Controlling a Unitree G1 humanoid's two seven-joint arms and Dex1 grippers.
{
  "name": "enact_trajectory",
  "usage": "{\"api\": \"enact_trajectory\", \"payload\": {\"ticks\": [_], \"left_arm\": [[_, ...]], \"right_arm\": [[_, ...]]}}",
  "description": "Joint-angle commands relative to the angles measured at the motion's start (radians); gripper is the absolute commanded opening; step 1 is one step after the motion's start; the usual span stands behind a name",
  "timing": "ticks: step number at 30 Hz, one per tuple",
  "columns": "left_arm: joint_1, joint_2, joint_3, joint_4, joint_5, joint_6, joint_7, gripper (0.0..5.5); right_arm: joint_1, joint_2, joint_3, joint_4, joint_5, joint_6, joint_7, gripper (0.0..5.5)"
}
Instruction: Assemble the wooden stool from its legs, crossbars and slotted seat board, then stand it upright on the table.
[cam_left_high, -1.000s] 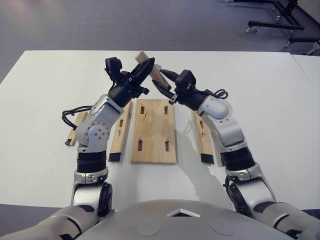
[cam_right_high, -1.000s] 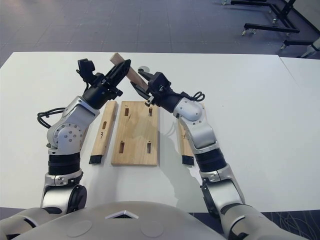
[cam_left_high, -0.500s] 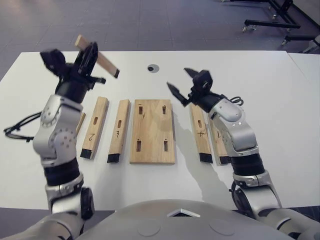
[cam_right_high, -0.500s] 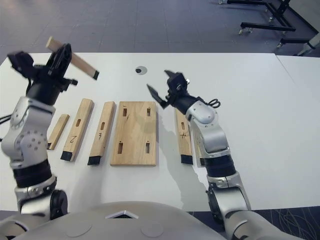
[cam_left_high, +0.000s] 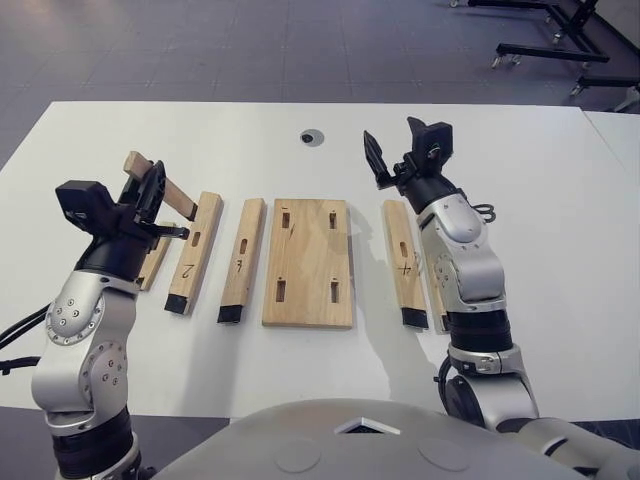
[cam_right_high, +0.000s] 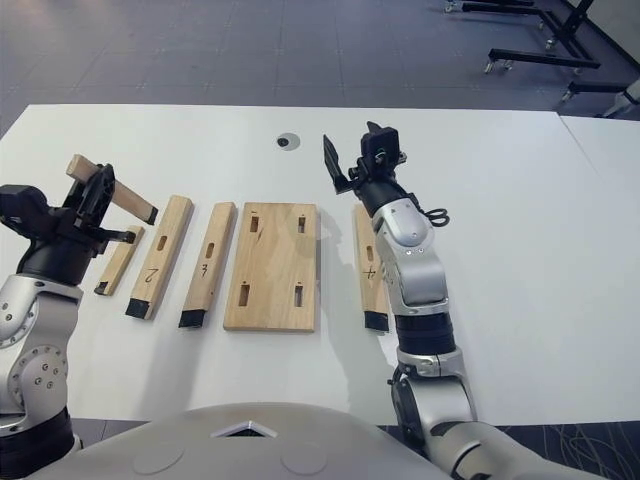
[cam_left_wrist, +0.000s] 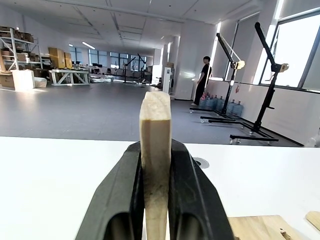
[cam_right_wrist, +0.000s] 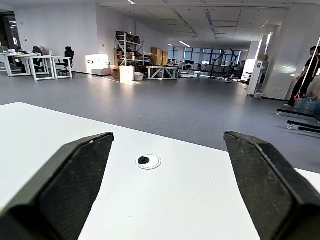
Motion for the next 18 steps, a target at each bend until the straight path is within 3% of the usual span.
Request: {"api": "enact_trajectory", "payload": {"ticks": [1,18], "left_arm": [[-0.022,0.049,0.012,0.082,0.000,0.029,-0.029,0.39],[-0.011,0.023,-0.038,0.168,0.024,0.031,-0.025,0.39]], "right_arm": [[0.022,0.009,0.009,-0.024,-0.014,0.011,-0.016,4.06],[0.039,-0.001,0.010,-0.016,-0.047,0.013,-0.010,4.06]]}}
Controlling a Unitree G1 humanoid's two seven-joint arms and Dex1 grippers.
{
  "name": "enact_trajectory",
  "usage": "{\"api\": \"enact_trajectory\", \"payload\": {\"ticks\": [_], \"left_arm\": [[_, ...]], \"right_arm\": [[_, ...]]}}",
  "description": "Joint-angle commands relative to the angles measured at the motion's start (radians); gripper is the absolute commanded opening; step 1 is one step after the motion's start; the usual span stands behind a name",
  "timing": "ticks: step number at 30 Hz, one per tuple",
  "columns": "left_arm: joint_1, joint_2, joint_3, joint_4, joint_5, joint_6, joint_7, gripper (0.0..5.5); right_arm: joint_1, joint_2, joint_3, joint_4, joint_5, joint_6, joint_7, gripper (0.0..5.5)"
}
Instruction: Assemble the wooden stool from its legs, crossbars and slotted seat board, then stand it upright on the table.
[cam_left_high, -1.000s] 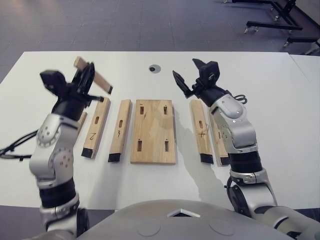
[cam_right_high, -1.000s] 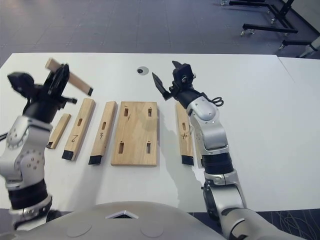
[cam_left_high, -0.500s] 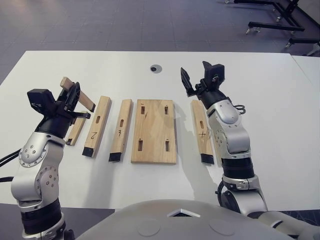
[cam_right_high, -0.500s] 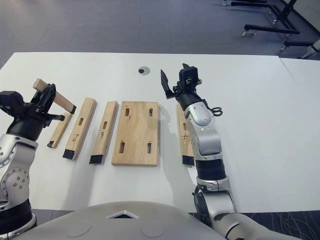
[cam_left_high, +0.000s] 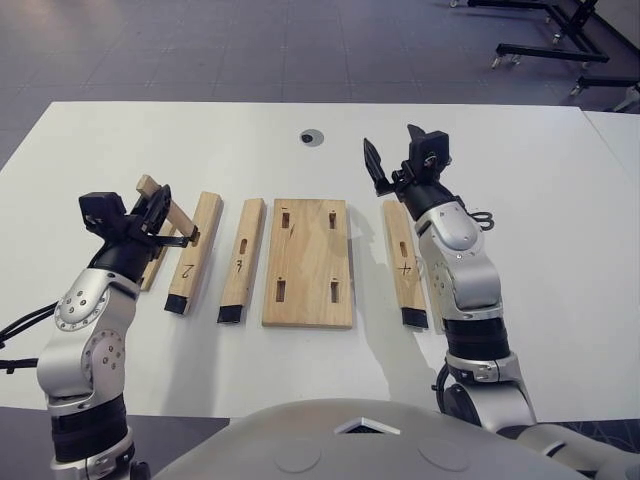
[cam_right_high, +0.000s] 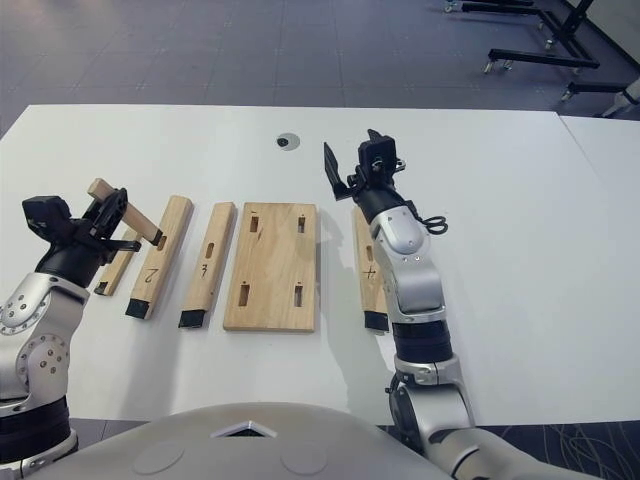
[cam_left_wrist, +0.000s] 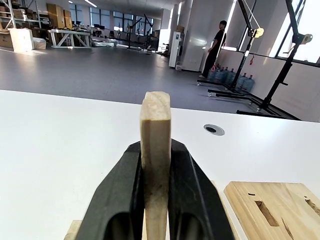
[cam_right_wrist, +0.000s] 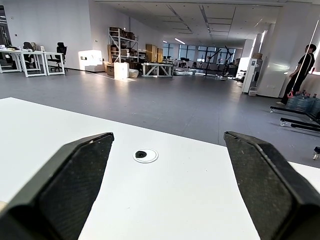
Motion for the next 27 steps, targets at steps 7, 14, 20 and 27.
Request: {"api": "enact_trajectory", "payload": {"ticks": [7,14,20,27], "left_arm": [[-0.005,0.003,-0.018,0.028,0.035,-0.004,0.003,0.39],[-0.001,-0.008,-0.036,0.047,0.052,-0.018,-0.004,0.39],[-0.015,-0.019,-0.025,0.087,0.049,-0.030,-0.010,0.39],[-0.020,-0.012,-0.032,0.105,0.064,-0.041,-0.024,0.39]], "right_arm": [[-0.001,-0.007,-0.001,0.014,-0.017,0.010,-0.005,4.06],[-0.008,-0.004,-0.005,0.021,-0.023,0.008,-0.003,4.06],[-0.011,0.002,0.004,0.022,-0.026,0.007,-0.003,4.06],[-0.002,0.011,0.012,0.019,-0.029,0.005,-0.006,4.06]]}}
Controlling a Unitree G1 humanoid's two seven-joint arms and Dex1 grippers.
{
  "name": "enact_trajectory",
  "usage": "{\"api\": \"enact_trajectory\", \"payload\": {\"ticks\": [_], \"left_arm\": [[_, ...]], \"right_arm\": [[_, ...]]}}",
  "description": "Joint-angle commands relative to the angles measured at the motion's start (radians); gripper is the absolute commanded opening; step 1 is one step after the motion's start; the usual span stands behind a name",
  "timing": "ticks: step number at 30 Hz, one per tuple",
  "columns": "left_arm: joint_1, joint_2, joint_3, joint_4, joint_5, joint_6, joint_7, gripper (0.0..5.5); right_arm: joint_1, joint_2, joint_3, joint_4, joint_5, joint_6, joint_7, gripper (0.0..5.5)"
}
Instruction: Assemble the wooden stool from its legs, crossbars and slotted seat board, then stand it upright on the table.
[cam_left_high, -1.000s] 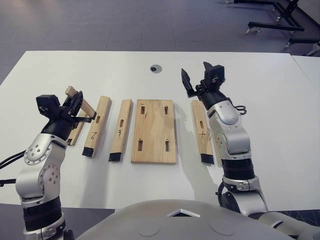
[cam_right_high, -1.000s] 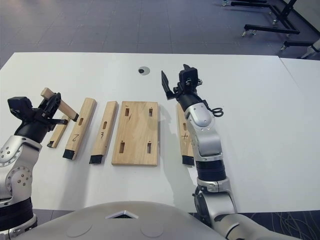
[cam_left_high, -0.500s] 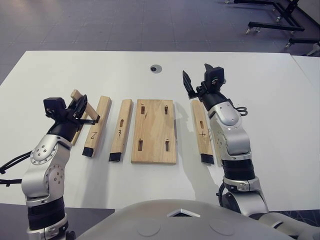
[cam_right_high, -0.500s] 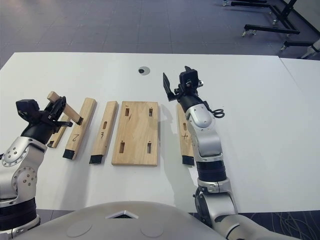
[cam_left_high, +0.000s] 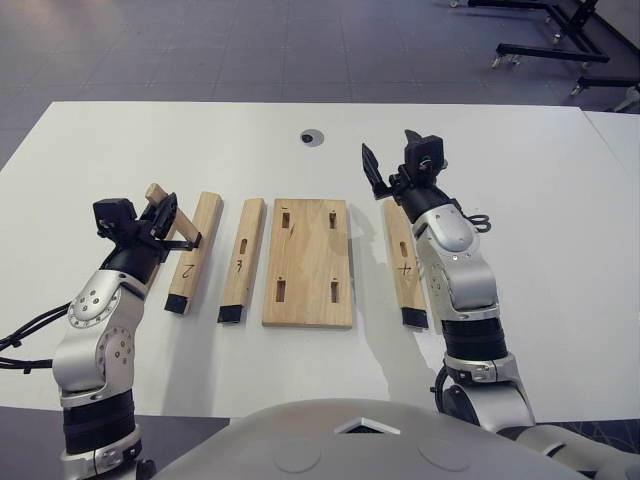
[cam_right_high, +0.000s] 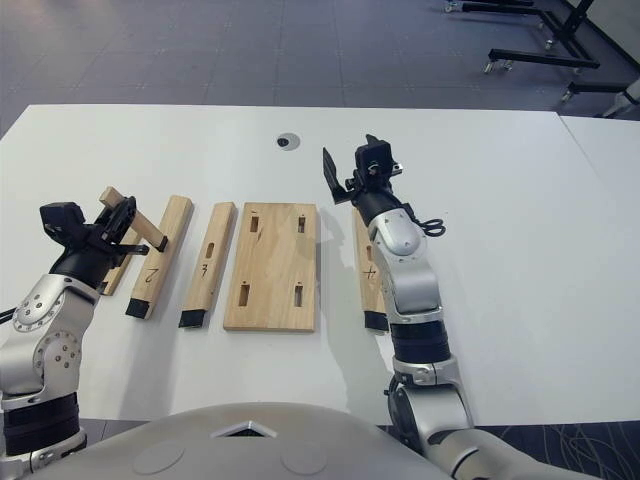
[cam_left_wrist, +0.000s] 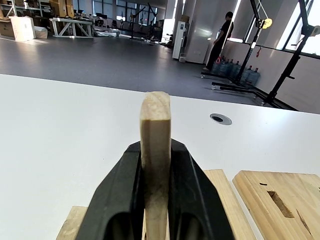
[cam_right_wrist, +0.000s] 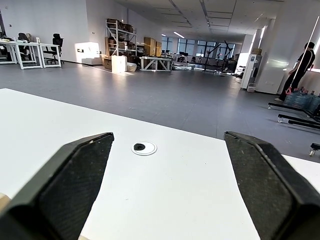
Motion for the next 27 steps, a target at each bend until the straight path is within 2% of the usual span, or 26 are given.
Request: {"api": "enact_trajectory", "payload": {"ticks": [1,14,27], "left_arm": [[-0.010,0.007,-0.009,0.012,0.014,0.001,-0.004,0.39],[-0.022,-0.001,0.013,0.035,0.021,0.008,0.015,0.39],[-0.016,0.022,-0.074,0.091,0.122,0.005,0.003,0.39]], "right_arm": [[-0.001,0.004,0.005,-0.002,-0.007,0.005,-0.005,4.06],[0.002,0.021,0.025,-0.006,-0.012,0.005,-0.006,4.06],[-0.006,0.011,0.015,-0.005,-0.012,0.006,0.002,4.06]]}}
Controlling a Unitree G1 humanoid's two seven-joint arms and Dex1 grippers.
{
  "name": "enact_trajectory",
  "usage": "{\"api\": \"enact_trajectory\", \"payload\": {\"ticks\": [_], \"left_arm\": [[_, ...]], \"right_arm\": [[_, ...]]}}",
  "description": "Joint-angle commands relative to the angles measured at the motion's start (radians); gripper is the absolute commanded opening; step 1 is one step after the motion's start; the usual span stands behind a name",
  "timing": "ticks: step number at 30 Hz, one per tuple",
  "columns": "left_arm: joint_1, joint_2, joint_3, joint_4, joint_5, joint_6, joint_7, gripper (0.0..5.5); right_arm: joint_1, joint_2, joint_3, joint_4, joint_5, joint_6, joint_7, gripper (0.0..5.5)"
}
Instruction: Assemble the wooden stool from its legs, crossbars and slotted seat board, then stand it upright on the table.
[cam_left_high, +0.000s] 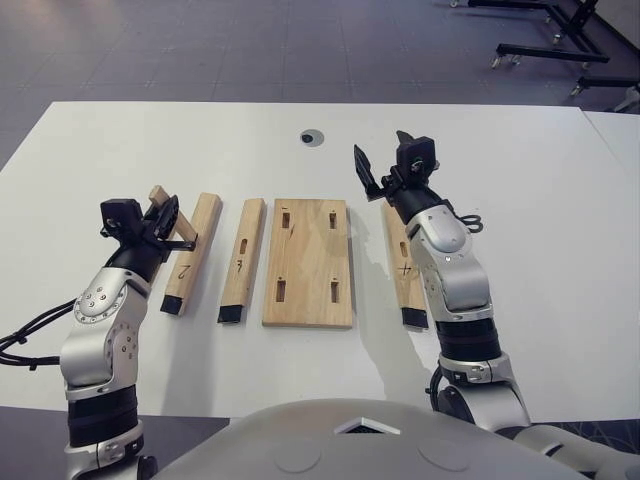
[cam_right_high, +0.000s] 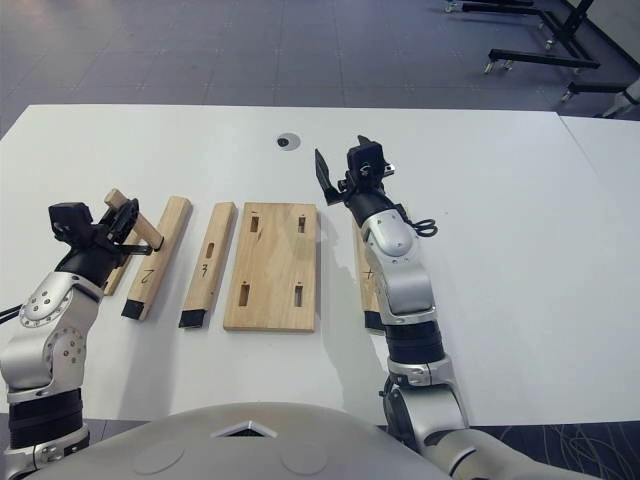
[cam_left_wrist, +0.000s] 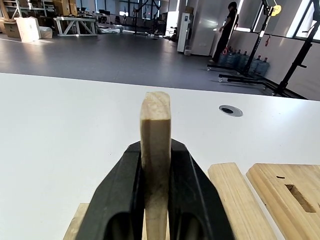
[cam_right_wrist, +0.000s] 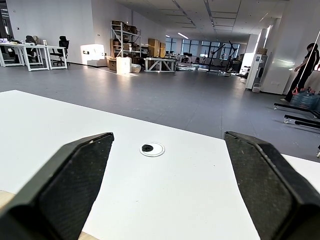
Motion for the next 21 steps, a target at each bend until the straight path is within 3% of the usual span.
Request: {"api": "enact_trajectory", "payload": {"ticks": [1,8,14,21], "left_arm": [[0.011,0.014,-0.035,0.047,0.036,0.025,-0.010,0.39],[0.005,0.014,-0.018,0.060,0.028,0.012,-0.018,0.39],[-0.030,0.015,0.010,-0.015,0.021,-0.032,-0.007,1.32],[-0.165,0.024,0.051,-0.157,-0.072,0.045,0.044,1.32]], "right_arm": [[-0.007,-0.010,-0.005,-0.005,-0.004,0.007,0.003,4.06],[-0.004,-0.014,-0.004,-0.005,-0.003,0.005,0.000,4.06],[-0.002,-0.015,-0.004,-0.002,-0.005,0.000,-0.001,4.06],[-0.003,-0.011,-0.020,0.010,-0.005,-0.031,-0.019,4.06]]}}
